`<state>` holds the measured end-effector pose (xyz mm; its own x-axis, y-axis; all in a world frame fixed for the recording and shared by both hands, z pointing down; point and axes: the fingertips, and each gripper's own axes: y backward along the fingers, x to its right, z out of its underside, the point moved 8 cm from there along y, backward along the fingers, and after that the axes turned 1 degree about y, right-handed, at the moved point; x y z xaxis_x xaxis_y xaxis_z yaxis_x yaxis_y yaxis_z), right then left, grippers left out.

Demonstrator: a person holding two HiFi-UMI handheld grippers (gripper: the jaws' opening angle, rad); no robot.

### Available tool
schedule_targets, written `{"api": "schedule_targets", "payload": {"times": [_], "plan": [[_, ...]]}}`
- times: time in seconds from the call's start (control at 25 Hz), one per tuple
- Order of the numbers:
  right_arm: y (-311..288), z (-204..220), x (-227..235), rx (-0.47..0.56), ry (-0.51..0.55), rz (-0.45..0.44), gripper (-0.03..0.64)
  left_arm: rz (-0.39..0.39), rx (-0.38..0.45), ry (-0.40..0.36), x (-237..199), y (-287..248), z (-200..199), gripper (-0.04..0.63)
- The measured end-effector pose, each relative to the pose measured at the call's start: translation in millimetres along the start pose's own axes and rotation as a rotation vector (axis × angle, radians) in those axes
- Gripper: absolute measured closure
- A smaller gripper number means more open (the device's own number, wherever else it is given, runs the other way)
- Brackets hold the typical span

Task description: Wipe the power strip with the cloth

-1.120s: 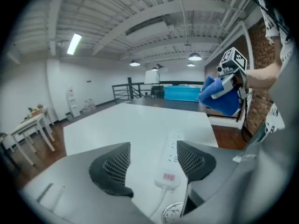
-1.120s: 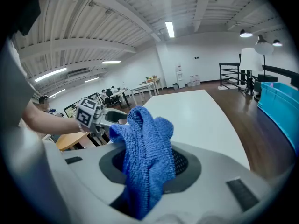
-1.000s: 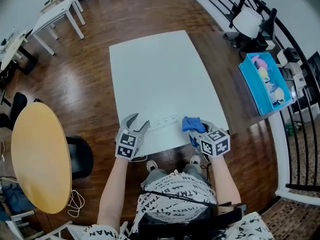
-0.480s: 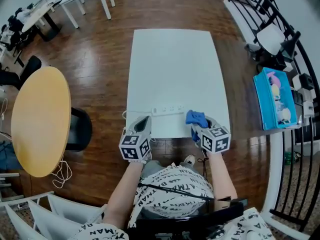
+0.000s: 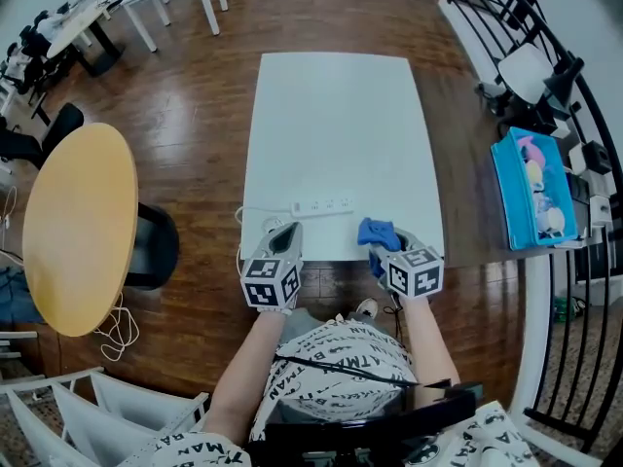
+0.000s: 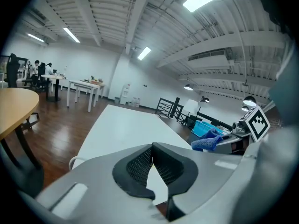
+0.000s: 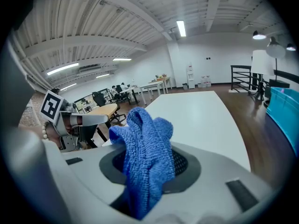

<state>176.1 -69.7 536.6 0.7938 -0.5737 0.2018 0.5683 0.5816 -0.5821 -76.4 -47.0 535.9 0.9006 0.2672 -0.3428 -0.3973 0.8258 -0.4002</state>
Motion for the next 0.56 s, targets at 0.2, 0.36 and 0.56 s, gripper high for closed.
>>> {"api": "schedule_targets", "payload": {"times": [0.2, 0.36, 0.56], "plan": [[-1, 3, -6, -0.007, -0.003, -0.015, 0.476, 0.012, -0.011, -0.004, 2, -2, 1, 0.592], [-7, 4, -16, -0.008, -0.010, -0.024, 0.476, 0.026, -0.020, -0.015, -1, -4, -2, 0.592], [-9, -3, -17, 0.008, -0.015, -0.002, 0.476, 0.035, -0.029, -0.023, -10, -4, -8, 0.592]]}}
